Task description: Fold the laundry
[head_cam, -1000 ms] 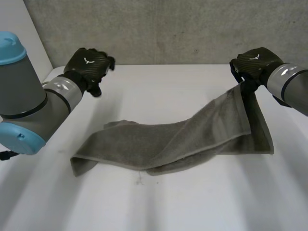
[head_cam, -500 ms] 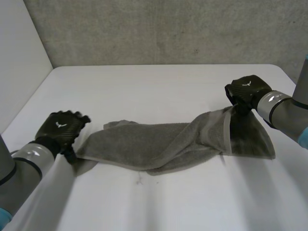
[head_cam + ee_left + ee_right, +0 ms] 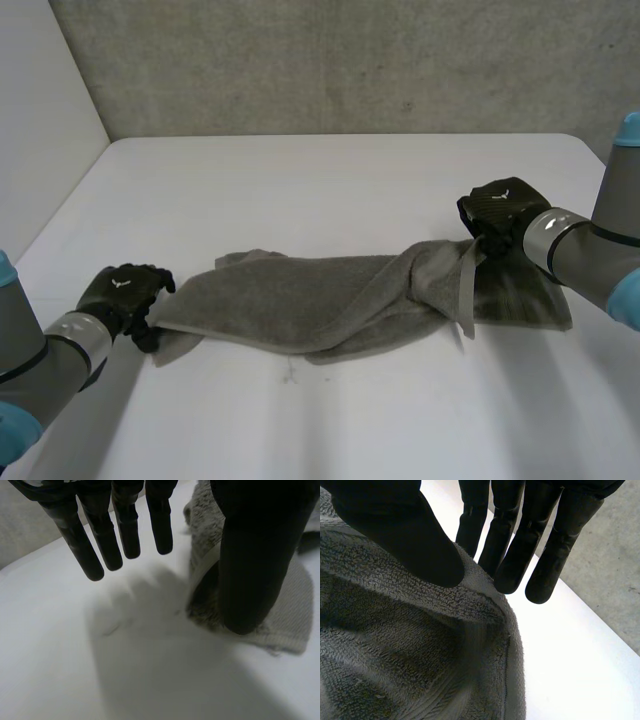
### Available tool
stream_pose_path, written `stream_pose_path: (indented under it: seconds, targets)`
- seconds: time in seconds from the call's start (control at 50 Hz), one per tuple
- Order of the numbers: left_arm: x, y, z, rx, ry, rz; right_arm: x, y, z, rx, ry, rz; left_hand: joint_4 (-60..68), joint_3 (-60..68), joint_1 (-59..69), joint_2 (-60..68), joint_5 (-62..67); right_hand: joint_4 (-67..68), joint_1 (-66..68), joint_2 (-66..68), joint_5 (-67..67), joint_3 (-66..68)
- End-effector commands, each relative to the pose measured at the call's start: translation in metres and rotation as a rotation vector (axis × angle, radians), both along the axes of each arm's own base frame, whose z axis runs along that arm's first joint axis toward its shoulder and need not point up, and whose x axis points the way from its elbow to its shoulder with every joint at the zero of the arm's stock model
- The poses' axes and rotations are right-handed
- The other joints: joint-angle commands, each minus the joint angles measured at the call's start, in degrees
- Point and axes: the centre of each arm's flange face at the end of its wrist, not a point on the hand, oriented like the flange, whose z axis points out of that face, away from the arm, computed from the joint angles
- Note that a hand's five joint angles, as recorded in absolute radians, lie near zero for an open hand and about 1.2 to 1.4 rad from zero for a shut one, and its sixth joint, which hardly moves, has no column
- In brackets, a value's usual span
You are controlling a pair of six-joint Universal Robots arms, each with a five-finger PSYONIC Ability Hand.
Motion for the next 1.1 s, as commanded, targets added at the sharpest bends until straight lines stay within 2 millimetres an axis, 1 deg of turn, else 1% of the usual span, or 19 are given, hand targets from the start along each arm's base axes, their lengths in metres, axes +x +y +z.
stream_pose_path:
  seconds: [0.02, 0.14, 0.26, 0.28, 0.42, 0.48, 0.58, 0.6, 0.66, 0.72, 0.84, 0.88, 0.9, 0.94, 0.98, 1.0, 1.04, 1.08, 1.1]
  targets:
    - [-0.003, 0.001, 0.004, 0.013, 0.072, -0.007, 0.001, 0.0, -0.004, 0.007, 0.002, 0.001, 6.5, 6.4, 6.3, 6.4, 6.5, 11.6, 25.5, 13.1, 13.6, 12.2]
    - [-0.006, -0.004, 0.002, 0.017, 0.099, -0.003, 0.001, 0.001, -0.008, 0.02, 0.007, 0.005, 13.1, 12.9, 12.9, 13.0, 13.1, 11.6, 25.5, 13.1, 13.6, 12.2]
    - [-0.006, -0.01, -0.001, 0.013, 0.101, -0.002, 0.001, 0.001, -0.01, 0.026, 0.008, 0.005, 39.0, 38.8, 38.8, 38.9, 39.0, 11.6, 25.5, 13.1, 13.6, 12.2]
    - [-0.007, -0.012, -0.001, 0.009, 0.101, -0.003, 0.001, 0.001, -0.01, 0.026, 0.009, 0.003, 50.8, 50.7, 50.6, 50.7, 50.8, 11.6, 25.5, 13.1, 13.6, 12.2]
    - [-0.008, -0.014, 0.008, -0.03, 0.094, -0.007, -0.002, -0.001, 0.001, -0.005, 0.017, -0.006, 53.1, 52.9, 52.9, 53.0, 53.1, 11.6, 25.5, 13.1, 13.6, 12.2]
    - [-0.008, -0.012, 0.031, -0.096, 0.098, -0.012, -0.005, 0.003, 0.018, -0.036, 0.043, 0.001, 53.1, 52.9, 52.9, 53.0, 53.1, 11.6, 25.5, 13.1, 13.6, 12.2]
    - [-0.007, 0.008, 0.116, -0.34, 0.119, -0.031, -0.027, 0.027, 0.04, 0.07, 0.222, 0.044, 53.1, 52.9, 52.9, 53.0, 53.1, 11.6, 25.5, 13.1, 13.6, 12.2]
    - [-0.007, 0.008, 0.117, -0.341, 0.119, -0.031, -0.027, 0.027, 0.04, 0.07, 0.223, 0.044, 53.1, 52.9, 52.9, 53.0, 53.1, 11.6, 25.5, 13.1, 13.6, 12.2]
    - [-0.005, 0.037, 0.172, -0.488, 0.132, -0.049, -0.037, 0.05, 0.06, 0.145, 0.294, 0.085, 53.1, 52.9, 52.9, 53.0, 53.1, 11.6, 25.5, 13.1, 13.6, 12.2]
    - [-0.005, 0.049, 0.189, -0.516, 0.129, -0.071, -0.039, 0.058, 0.07, 0.157, 0.293, 0.102, 53.1, 52.9, 52.9, 53.0, 53.1, 11.6, 25.5, 13.1, 13.6, 12.2]
    - [-0.008, 0.053, 0.181, -0.458, 0.052, -0.114, -0.039, 0.054, 0.081, 0.115, 0.252, 0.131, 53.1, 52.9, 52.9, 53.0, 53.1, 11.6, 25.5, 13.1, 13.6, 12.2]
    - [-0.009, 0.04, 0.15, -0.363, -0.032, -0.138, -0.039, 0.049, 0.078, 0.123, 0.241, 0.13, 53.1, 52.9, 52.9, 53.0, 53.1, 11.6, 25.5, 13.1, 13.6, 12.2]
    - [-0.009, 0.04, 0.15, -0.362, -0.032, -0.138, -0.038, 0.041, 0.066, 0.143, 0.232, 0.132, 53.1, 52.9, 52.9, 53.0, 53.1, 11.6, 25.5, 13.1, 13.6, 12.2]
    - [-0.011, 0.021, 0.115, -0.254, -0.091, -0.158, -0.032, 0.026, 0.051, 0.131, 0.221, 0.13, 53.1, 52.9, 52.9, 53.0, 53.1, 11.6, 25.5, 13.1, 13.6, 12.2]
    - [-0.013, 0.01, 0.105, -0.227, -0.113, -0.169, -0.028, 0.017, 0.046, 0.114, 0.204, 0.122, 53.1, 52.9, 52.9, 53.0, 53.1, 11.6, 25.5, 13.1, 13.6, 12.2]
    - [-0.013, 0.01, 0.104, -0.227, -0.114, -0.17, -0.028, 0.017, 0.046, 0.114, 0.204, 0.122, 53.1, 52.9, 52.9, 53.0, 53.1, 11.6, 25.5, 13.1, 13.6, 12.2]
    - [-0.023, -0.019, 0.099, -0.24, -0.142, -0.197, -0.02, -0.004, 0.047, 0.036, 0.139, 0.095, 53.1, 52.9, 52.9, 53.0, 53.1, 11.6, 25.5, 13.1, 13.6, 12.2]
    - [-0.034, -0.032, 0.107, -0.284, -0.145, -0.209, -0.015, -0.017, 0.055, -0.034, 0.093, 0.071, 53.1, 52.9, 52.9, 53.0, 53.1, 11.6, 25.5, 13.1, 13.6, 12.2]
    - [-0.046, -0.043, 0.125, -0.356, -0.143, -0.206, -0.009, -0.031, 0.072, -0.131, 0.032, 0.035, 53.1, 52.9, 52.9, 53.0, 53.1, 11.6, 25.5, 13.1, 13.6, 12.2]
